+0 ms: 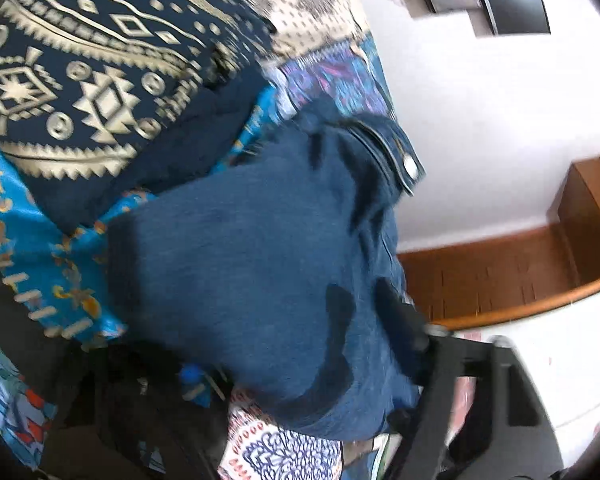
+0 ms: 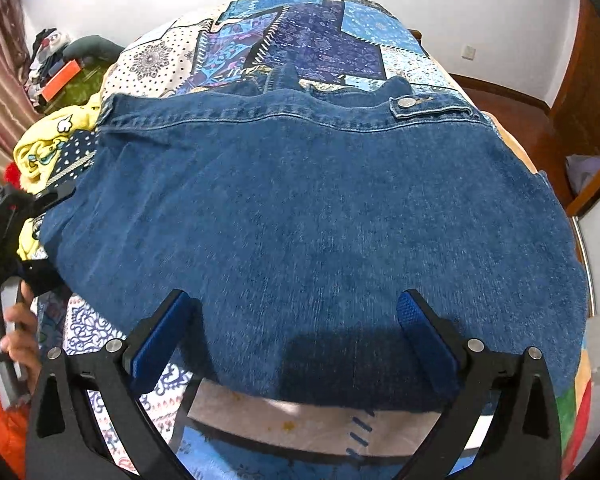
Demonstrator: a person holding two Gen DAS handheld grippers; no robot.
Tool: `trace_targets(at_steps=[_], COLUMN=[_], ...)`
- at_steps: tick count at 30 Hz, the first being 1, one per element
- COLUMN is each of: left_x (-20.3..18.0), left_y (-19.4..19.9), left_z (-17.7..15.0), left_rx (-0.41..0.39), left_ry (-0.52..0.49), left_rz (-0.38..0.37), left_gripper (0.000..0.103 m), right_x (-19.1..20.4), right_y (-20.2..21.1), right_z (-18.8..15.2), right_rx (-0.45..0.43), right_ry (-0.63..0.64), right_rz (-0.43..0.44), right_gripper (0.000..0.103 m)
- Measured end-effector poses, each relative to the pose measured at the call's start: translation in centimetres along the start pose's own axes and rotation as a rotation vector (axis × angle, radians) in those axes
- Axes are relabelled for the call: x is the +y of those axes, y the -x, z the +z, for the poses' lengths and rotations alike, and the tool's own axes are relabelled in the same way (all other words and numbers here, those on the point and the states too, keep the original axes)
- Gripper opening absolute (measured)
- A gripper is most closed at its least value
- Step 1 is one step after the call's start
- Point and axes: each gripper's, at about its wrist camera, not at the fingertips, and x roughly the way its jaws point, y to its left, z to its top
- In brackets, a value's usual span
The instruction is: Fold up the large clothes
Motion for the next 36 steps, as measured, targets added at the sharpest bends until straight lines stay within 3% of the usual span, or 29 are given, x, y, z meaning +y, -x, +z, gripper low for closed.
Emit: trace_targets(at_steps=[1,4,7,11,15,20,25,29,32,36], left_x=[0.1,-0.4,-3.9,-7.2,-8.3,-8.8,-10.4,-13.3,-15.7,-19.9], left_y=[0.1,1.0,3.3,6.3,10.5,15.0,14.2,11.5,10.5,7.8], left_z=[0.2,0.5,0.7,1.1,0.3,-1.2,-1.7,-4.0,-5.6,-7.7], left_rx=[-0.010,-0.038,-0.082,-0.130,-0.218,-0.317,-0.318,-0.332,-0.333,-0.294], left_ry=[0.003,0.002,-0.152,-0.247,-0.306,-0.411,-0.523,-0.653,-0.718,-0.792], left_rz=[0.016,-0.003,-0.010,0.012,0.004,0.093,0.145,0.238,0.235,0.211], left_gripper=[0.037,0.031,0.024,0.022,0.022,0.022,0.022,0.022,0.022,0.022], right_x=[0.1,0.5,0.7,1.3,3.1,7.5,11.2,10.6,8.8,3.9], right_y=[0.2,1.0,2.3,3.8,5.0,2.5,-2.9,-4.7,-2.8,1.7], right_z=[-0.1,-0.2,0.1,1.0,2.1,3.0,2.3,1.7,1.9,1.4], right_rx=[0.002,0.007,0.006,-0.026,-0.079,-0.056,0.067,0.115,0.087,-0.022], right_ry=[0.002,0.009,0.019,0.016,0.012,0.079,0.183,0.170,0.155,0.082], right_rz=[0.003,0.012,0.034,0.023,0.069,0.126,0.156,0.187,0.209,0.161], right_gripper=[0.102,0.102,0.102,0.102,0.102,0.102,0.102,0.102,0.102,0.102])
